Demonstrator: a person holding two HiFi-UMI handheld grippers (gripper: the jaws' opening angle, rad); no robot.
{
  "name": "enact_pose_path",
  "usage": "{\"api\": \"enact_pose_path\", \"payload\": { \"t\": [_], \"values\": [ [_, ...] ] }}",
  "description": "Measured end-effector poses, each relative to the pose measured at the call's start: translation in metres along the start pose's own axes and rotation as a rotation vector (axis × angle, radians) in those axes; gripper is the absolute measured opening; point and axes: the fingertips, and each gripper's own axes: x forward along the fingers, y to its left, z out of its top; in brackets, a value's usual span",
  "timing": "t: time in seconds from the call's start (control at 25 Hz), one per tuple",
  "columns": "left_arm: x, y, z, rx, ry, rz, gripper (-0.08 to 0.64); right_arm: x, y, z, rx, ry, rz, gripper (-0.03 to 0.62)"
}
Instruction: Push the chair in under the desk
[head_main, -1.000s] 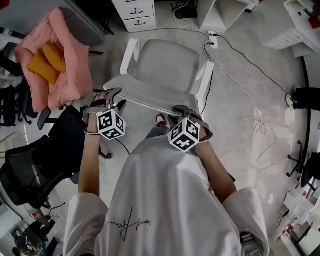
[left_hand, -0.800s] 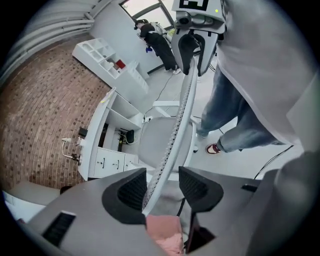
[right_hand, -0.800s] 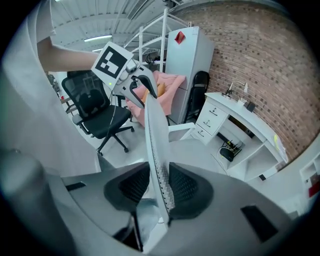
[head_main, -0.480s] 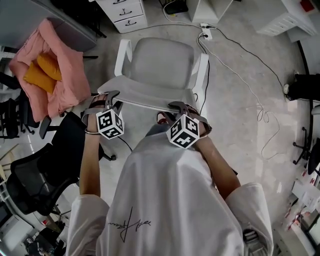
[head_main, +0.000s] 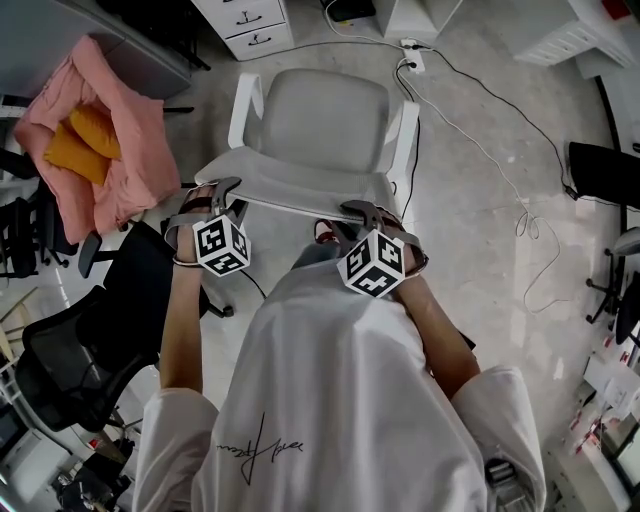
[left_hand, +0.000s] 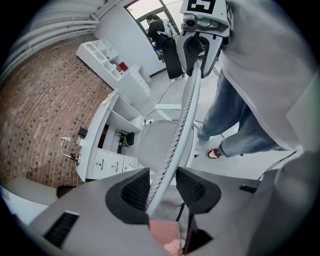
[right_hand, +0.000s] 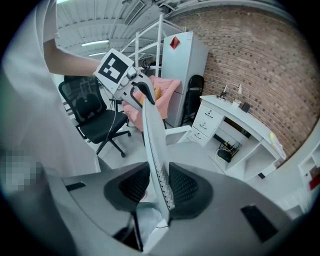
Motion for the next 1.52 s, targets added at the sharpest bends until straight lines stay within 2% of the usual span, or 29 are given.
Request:
{"api": "enact_pose_path", "payload": {
  "t": [0.24,0.4,0.72,1.24,1.52],
  "values": [
    [0.004,0.004,0.001,-0.02,-0.014,-0.013,0.166,0.001,-0.003,0.001,0.006,0.004,0.0,0.137],
    [0.008,0.007,0.005,-0.018,-0.042,0.007,0.166,0.002,-0.012,-0.001,0.017,0.014,-0.004,0.138],
    [0.019,0.017,0.029,-0.038,-0.08,0.016,0.166,-0.003,-0.043,-0.014,0.037,0.05,-0.029,0.144],
    [0.034,0.037,0.05,-0.047,-0.071,0.005,0.167,-0.006,-0.073,-0.02,0.046,0.046,-0.028,0.146],
    [0.041,0.045,0.06,-0.051,-0.052,0.007,0.169,-0.007,-0.084,-0.025,0.072,0.029,-0.073,0.152]
  ]
}}
